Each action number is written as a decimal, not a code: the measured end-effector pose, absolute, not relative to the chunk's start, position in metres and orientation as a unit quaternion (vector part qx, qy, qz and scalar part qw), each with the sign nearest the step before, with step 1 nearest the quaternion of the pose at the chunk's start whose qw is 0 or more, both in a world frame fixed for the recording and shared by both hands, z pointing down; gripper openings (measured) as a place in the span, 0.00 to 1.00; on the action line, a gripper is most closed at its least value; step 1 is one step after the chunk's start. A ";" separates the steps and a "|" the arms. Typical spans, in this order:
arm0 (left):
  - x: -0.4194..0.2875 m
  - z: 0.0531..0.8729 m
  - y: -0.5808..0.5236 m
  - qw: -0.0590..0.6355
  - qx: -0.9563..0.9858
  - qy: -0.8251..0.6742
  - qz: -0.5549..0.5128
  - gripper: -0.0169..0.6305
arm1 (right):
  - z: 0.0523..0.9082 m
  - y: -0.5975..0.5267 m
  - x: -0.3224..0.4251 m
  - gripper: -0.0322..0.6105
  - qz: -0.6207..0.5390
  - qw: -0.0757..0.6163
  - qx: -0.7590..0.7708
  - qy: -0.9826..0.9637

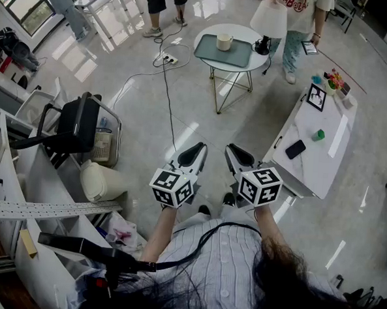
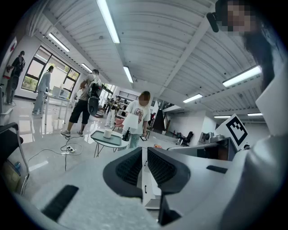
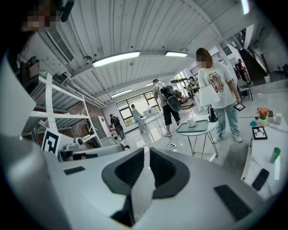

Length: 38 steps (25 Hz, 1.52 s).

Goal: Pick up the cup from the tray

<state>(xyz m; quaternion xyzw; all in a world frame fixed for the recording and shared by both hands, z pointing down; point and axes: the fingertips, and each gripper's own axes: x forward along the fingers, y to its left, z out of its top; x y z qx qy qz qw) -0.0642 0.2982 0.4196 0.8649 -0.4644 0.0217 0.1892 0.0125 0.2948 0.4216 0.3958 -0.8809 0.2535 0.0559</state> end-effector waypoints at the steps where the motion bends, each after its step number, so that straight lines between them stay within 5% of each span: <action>1: -0.060 0.419 0.297 0.189 0.865 -0.465 0.021 0.10 | 0.422 0.293 0.016 0.14 0.255 0.056 0.395 -0.881; 23: 0.029 0.437 0.250 0.187 0.868 -0.459 0.018 0.10 | 0.444 0.242 0.085 0.14 0.243 0.074 0.370 -0.894; 38: 0.013 0.446 0.173 0.183 0.869 -0.458 0.034 0.10 | 0.461 0.168 0.071 0.14 0.259 0.073 0.368 -0.890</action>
